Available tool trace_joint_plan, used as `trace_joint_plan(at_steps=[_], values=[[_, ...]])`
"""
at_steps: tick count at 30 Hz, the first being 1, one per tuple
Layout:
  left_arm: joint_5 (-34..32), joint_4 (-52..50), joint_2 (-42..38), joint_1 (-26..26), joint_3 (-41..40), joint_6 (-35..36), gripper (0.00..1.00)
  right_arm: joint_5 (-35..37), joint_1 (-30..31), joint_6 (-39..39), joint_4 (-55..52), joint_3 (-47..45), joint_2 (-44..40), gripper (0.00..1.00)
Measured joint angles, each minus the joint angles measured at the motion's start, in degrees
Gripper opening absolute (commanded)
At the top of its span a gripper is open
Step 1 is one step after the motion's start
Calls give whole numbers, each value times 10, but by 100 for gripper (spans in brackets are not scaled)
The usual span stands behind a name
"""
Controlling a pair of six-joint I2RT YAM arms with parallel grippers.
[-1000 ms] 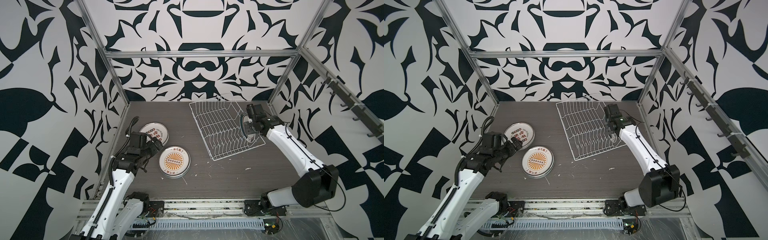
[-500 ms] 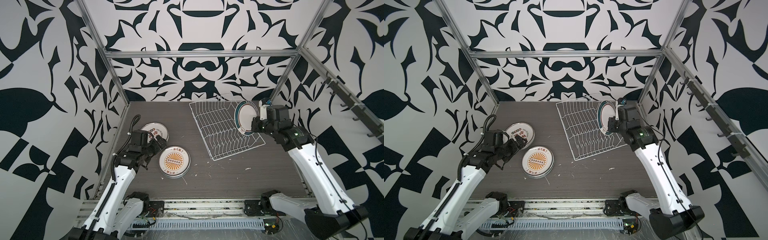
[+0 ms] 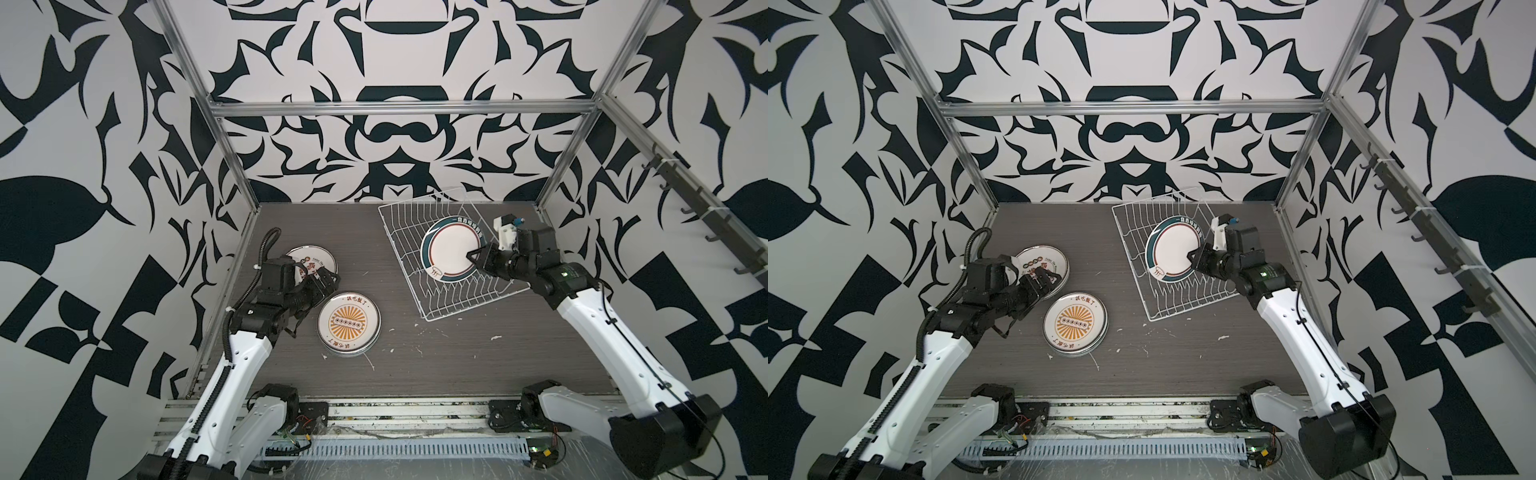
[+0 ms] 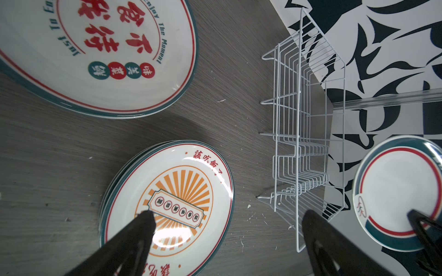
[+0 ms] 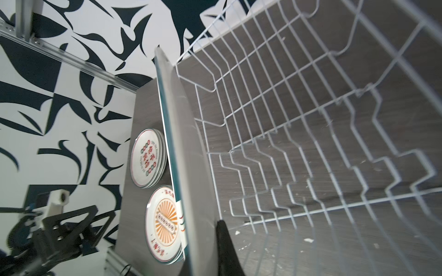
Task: Unload the plates from the dish rack
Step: Pick up the plate from the dish rack, then place the plate among the plates.
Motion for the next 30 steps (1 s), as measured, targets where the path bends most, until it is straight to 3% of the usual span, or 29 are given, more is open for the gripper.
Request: trace_joint_plan(at_steps=[8, 18, 25, 30], values=[[38, 33, 0, 0, -19, -5, 99, -76, 22, 145, 148, -90, 14, 0], [78, 80, -7, 0, -45, -21, 100, -74, 177, 244, 299, -104, 129, 0], [99, 107, -7, 0, -64, -31, 93, -74, 233, 298, 386, -104, 193, 0], [110, 130, -9, 0, -69, -37, 81, -77, 243, 335, 442, -104, 214, 0]])
